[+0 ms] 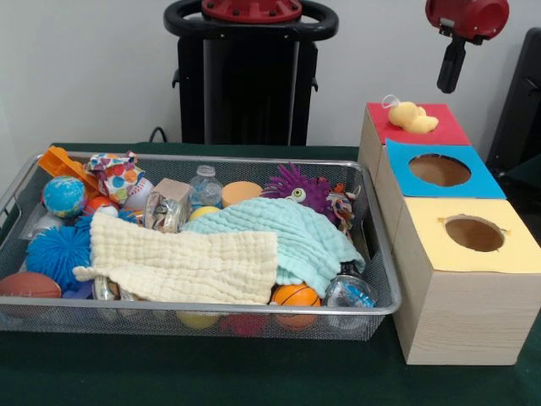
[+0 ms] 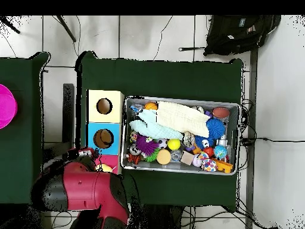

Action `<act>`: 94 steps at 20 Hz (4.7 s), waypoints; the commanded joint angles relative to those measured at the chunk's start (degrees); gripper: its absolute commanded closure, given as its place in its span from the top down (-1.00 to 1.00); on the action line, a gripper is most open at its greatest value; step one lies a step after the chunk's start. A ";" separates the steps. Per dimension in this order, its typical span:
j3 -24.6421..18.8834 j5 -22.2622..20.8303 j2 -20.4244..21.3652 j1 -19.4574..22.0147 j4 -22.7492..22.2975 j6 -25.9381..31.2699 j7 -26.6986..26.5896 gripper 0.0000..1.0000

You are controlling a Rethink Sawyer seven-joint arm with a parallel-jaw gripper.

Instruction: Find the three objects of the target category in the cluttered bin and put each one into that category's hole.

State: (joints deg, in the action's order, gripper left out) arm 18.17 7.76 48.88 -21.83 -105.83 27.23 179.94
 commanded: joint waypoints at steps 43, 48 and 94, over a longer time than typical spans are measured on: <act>-11.29 -11.51 -2.65 12.87 -7.72 -5.69 -7.34 -1.00; -13.65 -12.33 -2.38 14.74 -7.71 -5.34 -7.09 -1.00; -33.00 -19.57 -5.98 32.01 -13.77 -9.15 -11.51 -1.00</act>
State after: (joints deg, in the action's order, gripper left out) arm -5.99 -7.39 45.92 5.35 -114.73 20.55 179.94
